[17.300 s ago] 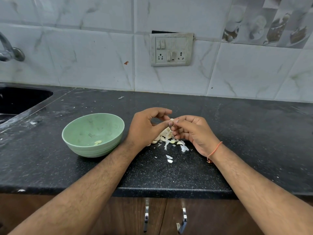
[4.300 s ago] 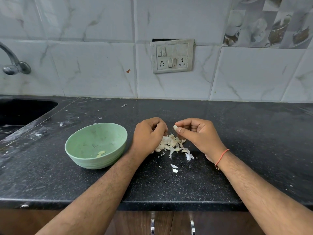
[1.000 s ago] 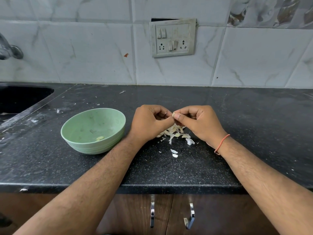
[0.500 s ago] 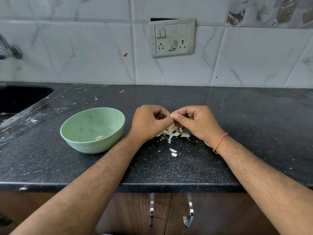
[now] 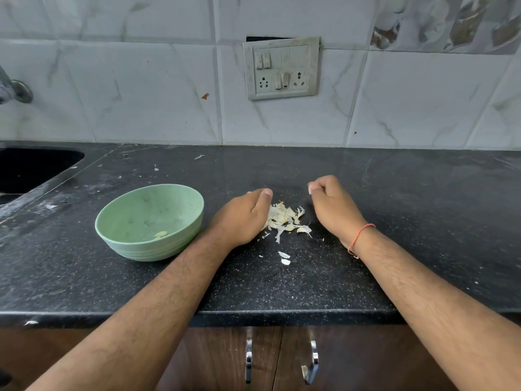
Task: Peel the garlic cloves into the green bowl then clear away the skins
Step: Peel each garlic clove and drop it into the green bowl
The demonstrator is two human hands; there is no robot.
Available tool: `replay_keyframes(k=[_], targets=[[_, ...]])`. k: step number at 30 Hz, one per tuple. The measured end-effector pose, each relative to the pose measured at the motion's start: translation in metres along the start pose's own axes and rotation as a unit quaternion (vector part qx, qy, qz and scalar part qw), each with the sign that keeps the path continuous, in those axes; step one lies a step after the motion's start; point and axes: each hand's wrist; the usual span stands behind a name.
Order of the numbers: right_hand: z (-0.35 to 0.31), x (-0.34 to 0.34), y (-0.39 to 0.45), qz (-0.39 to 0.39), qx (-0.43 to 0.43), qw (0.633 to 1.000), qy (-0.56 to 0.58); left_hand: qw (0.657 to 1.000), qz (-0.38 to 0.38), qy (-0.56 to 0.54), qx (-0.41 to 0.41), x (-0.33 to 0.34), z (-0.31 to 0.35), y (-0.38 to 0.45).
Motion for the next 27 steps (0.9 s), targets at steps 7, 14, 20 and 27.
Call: replay_keyframes(k=[7, 14, 20, 27], targets=[[-0.008, 0.007, -0.01, -0.147, -0.043, 0.987, 0.051, 0.983, 0.033, -0.174, 0.036, 0.004, -0.003, 0.008], [-0.007, 0.009, -0.012, -0.178, -0.023, 0.969, 0.172, 0.967, 0.078, -0.24, 0.018, 0.004, 0.0, 0.013], [-0.003, 0.012, -0.007, -0.124, -0.035, 0.96, 0.247, 0.963, 0.11, -0.241, 0.042, 0.01, -0.002, 0.014], [-0.004, 0.019, 0.002, -0.093, -0.082, 0.964, 0.236, 0.969, 0.158, -0.175, 0.074, 0.012, -0.004, 0.012]])
Point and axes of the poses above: each hand's wrist, its own y-axis towards the middle knuckle, its own x-axis out of the palm, z = x × y, and after that the axes turned 14 degrees about y, right-handed
